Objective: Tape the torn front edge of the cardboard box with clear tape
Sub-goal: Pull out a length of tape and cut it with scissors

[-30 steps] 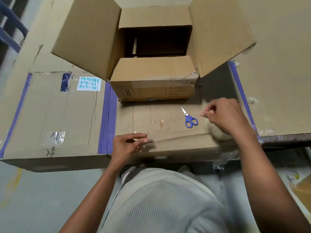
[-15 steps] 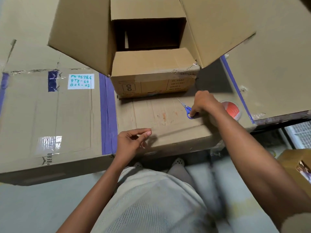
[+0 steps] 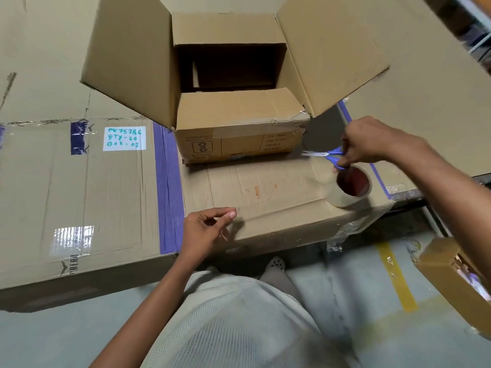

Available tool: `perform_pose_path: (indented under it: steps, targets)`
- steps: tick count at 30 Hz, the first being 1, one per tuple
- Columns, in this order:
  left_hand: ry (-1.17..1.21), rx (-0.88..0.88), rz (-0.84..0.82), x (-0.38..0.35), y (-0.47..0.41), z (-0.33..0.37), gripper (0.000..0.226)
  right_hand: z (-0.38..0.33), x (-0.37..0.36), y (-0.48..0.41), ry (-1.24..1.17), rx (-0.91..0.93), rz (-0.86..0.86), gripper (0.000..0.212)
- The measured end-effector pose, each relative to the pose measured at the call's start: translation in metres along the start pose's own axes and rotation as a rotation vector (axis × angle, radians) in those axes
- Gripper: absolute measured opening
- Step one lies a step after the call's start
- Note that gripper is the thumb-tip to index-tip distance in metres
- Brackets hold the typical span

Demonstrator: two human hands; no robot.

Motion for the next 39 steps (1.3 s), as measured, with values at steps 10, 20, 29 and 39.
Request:
perform_pose_path:
  steps: [10, 20, 29, 39]
  targets:
    - [0.009, -0.013, 0.013, -0.001, 0.000, -0.002, 0.019, -0.020, -0.018, 0.033, 0.316, 0.084, -0.243, 0.069]
    - [-0.006, -0.040, 0.024, 0.000, 0.005, -0.004, 0.022, -0.060, -0.036, 0.026, 0.346, 0.152, -0.310, 0.051]
    - [0.005, -0.032, 0.059, 0.004, 0.008, -0.008, 0.020, -0.072, -0.037, 0.022, 0.405, 0.198, -0.278, 0.056]
    - [-0.004, -0.034, 0.064, 0.005, 0.008, -0.009, 0.021, -0.077, -0.047, 0.027, 0.448, 0.155, -0.303, 0.037]
Point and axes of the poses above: each hand's wrist, its own y-axis away from the middle knuckle, its own x-axis out of the back of the hand, z = x × y, the point moved 8 cm from there along -y, towards the middle knuckle
